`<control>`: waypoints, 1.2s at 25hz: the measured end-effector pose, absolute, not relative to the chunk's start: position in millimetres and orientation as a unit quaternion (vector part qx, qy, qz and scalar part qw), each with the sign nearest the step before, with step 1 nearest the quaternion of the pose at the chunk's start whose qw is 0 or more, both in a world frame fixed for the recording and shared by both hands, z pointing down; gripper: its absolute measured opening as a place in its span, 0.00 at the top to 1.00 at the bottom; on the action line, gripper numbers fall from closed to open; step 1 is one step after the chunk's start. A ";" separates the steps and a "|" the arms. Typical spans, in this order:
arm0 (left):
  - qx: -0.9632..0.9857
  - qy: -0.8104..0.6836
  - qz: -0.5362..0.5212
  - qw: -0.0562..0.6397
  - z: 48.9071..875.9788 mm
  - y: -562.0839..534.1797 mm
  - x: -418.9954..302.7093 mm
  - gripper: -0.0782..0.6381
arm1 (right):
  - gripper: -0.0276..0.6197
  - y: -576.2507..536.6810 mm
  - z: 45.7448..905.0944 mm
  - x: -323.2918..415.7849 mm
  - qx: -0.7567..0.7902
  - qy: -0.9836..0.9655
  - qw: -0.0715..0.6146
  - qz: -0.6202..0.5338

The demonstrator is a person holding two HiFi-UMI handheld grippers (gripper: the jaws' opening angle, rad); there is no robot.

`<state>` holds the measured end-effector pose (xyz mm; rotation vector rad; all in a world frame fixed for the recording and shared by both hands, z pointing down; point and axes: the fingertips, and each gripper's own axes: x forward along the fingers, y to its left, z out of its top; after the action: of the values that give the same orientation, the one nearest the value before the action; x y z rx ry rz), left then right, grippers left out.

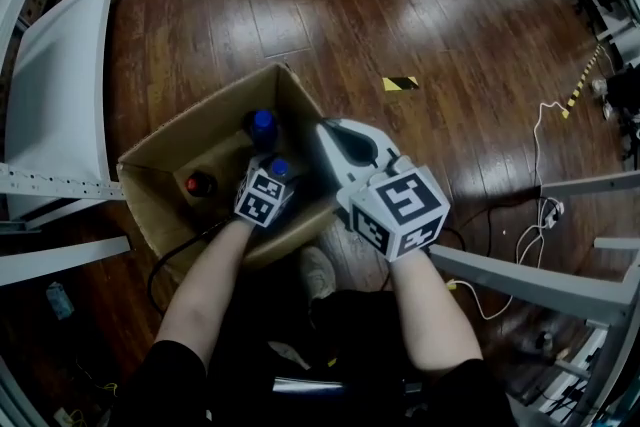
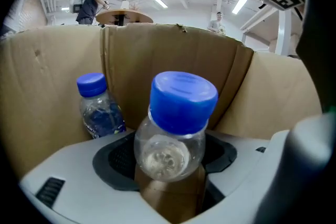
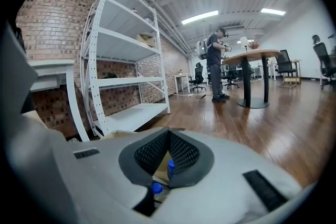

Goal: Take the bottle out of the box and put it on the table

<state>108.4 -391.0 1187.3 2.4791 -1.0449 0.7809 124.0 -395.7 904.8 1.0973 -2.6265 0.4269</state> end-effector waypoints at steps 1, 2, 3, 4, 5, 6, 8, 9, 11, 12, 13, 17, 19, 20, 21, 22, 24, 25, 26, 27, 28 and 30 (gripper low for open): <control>0.869 -0.373 0.273 0.176 1185.6 -390.0 104.1 0.44 | 0.95 -397.1 905.8 122.1 0.377 -0.905 0.132 0.148; 0.867 -0.379 0.270 0.181 1181.8 -388.6 99.0 0.44 | 0.95 -398.9 906.9 119.5 0.377 -0.905 0.132 0.148; 0.864 -0.385 0.266 0.184 1175.6 -387.1 93.2 0.44 | 0.95 -401.1 908.9 116.4 0.378 -0.904 0.132 0.148; 0.862 -0.391 0.263 0.186 1166.8 -385.9 86.9 0.44 | 0.95 -403.5 911.9 112.9 0.381 -0.903 0.133 0.146; 0.860 -0.396 0.259 0.188 1154.9 -385.7 80.5 0.44 | 0.95 -406.0 915.2 109.8 0.385 -0.902 0.135 0.144; 0.859 -0.401 0.255 0.192 1139.5 -386.1 74.4 0.44 | 0.95 -407.9 917.3 107.8 0.392 -0.898 0.140 0.142; 0.856 -0.412 0.239 0.203 1099.2 -385.6 60.7 0.44 | 0.95 -406.4 914.2 104.6 0.405 -0.889 0.148 0.153; 0.853 -0.419 0.229 0.210 1075.3 -384.6 51.8 0.44 | 0.95 -402.7 908.1 100.2 0.400 -0.889 0.155 0.161; 0.845 -0.441 0.207 0.220 1022.5 -383.5 31.8 0.45 | 0.95 -394.5 886.4 88.4 0.373 -0.895 0.176 0.169; 0.841 -0.452 0.195 0.225 994.4 -382.8 22.5 0.44 | 0.95 -391.7 871.4 84.5 0.358 -0.899 0.186 0.170; 0.836 -0.463 0.185 0.228 965.8 -380.9 14.4 0.44 | 0.95 -389.5 854.4 83.0 0.348 -0.901 0.194 0.171; 0.832 -0.479 0.187 0.209 855.5 -360.4 0.9 0.44 | 0.95 -376.0 774.0 95.1 0.335 -0.900 0.222 0.167; 0.832 -0.482 0.186 0.200 796.7 -349.8 -3.0 0.44 | 0.95 -366.1 726.1 97.9 0.328 -0.901 0.231 0.161; 0.829 -0.489 0.181 0.203 766.5 -342.9 -6.2 0.44 | 0.95 -359.0 701.6 98.1 0.322 -0.903 0.237 0.157; 0.823 -0.499 0.174 0.208 736.2 -334.3 -9.7 0.44 | 0.95 -350.5 677.1 98.2 0.315 -0.904 0.244 0.154; 0.816 -0.511 0.168 0.215 705.8 -324.6 -13.5 0.44 | 0.95 -341.0 652.6 98.3 0.307 -0.905 0.250 0.154; 0.802 -0.532 0.162 0.220 642.6 -306.6 -22.1 0.45 | 0.95 -323.5 602.8 95.5 0.292 -0.908 0.253 0.161; 0.797 -0.540 0.161 0.218 610.8 -298.2 -27.6 0.45 | 0.95 -315.0 578.2 91.1 0.285 -0.911 0.250 0.164; 0.794 -0.546 0.161 0.215 581.0 -288.1 -34.2 0.45 | 0.95 -303.9 555.0 84.3 0.276 -0.914 0.247 0.167; 0.790 -0.552 0.160 0.215 554.5 -275.1 -41.5 0.45 | 0.95 -289.5 534.2 75.8 0.262 -0.918 0.246 0.167; 0.785 -0.560 0.155 0.218 531.0 -259.4 -48.6 0.45 | 0.95 -272.7 515.5 67.1 0.245 -0.923 0.249 0.162; 0.770 -0.580 0.130 0.231 489.8 -224.3 -61.4 0.45 | 0.95 -240.7 482.5 52.6 0.206 -0.933 0.259 0.138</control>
<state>-61.4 -224.3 489.8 2.1184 -1.5957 0.3581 52.6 -240.7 482.5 0.5575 -2.5294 0.3747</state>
